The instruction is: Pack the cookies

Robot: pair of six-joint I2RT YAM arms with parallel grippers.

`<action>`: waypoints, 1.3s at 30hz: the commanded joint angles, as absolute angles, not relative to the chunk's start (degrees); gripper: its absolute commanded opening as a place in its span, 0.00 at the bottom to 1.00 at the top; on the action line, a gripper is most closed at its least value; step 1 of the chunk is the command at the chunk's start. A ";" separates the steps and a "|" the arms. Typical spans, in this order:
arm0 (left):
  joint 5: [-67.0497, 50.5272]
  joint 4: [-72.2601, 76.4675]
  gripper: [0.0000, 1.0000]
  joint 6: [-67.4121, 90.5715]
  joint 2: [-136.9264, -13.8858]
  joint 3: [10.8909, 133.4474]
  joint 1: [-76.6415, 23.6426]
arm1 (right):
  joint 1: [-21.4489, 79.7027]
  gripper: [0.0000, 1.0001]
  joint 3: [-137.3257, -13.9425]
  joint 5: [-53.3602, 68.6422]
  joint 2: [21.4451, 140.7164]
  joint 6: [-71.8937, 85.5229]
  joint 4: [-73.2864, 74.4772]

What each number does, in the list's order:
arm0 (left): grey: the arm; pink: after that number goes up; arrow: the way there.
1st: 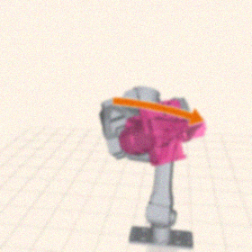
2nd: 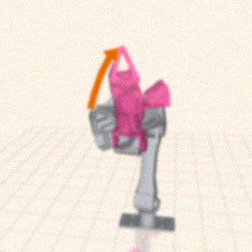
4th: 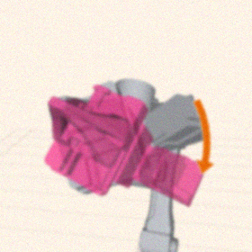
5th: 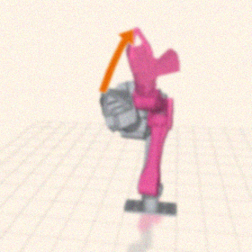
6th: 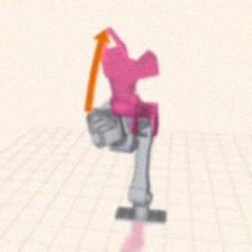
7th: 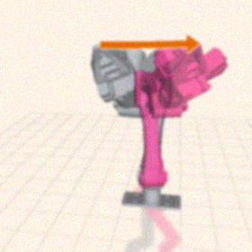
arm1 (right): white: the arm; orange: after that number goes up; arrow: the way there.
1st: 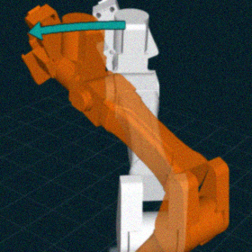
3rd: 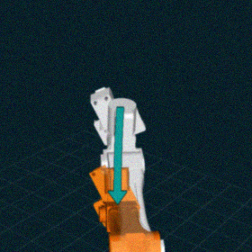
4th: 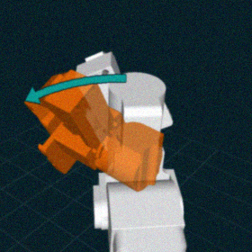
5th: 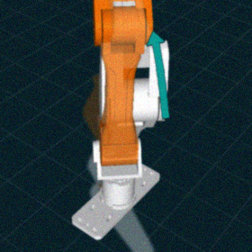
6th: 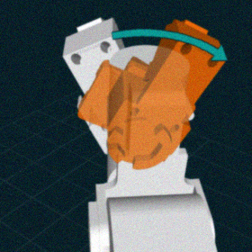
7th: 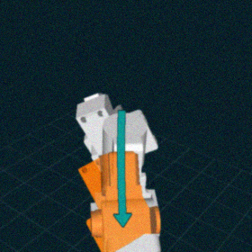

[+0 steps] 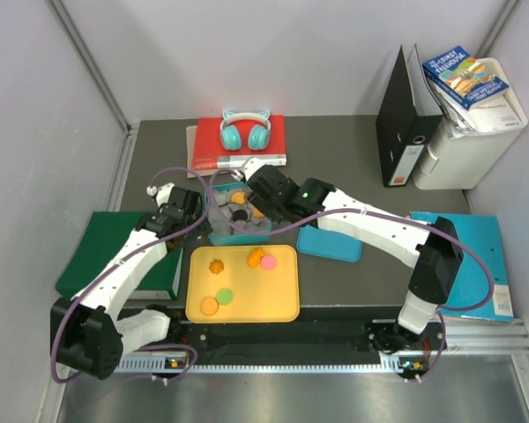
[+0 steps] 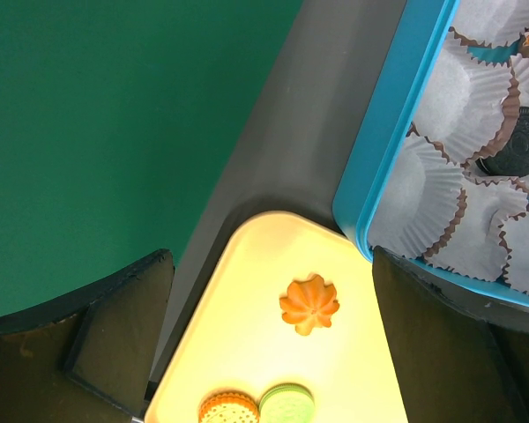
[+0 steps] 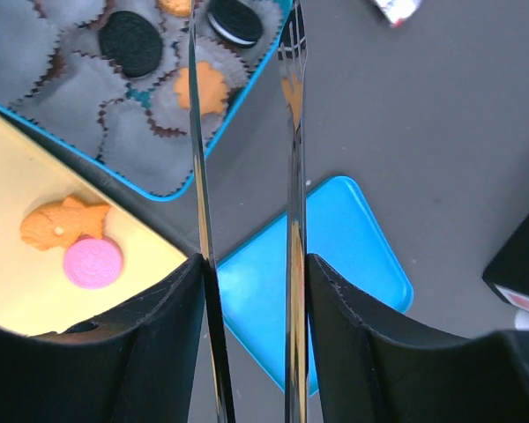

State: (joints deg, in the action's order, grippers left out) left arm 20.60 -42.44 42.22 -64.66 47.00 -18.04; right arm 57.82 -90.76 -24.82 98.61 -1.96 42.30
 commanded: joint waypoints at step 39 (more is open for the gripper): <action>17.75 -40.87 0.98 41.49 -63.54 46.76 -17.75 | 16.00 0.99 -50.80 -22.32 71.46 29.79 39.11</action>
State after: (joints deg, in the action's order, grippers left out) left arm 17.37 -41.56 41.98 -64.29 46.41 -18.02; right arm 16.25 -50.39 -22.50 71.81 27.68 41.34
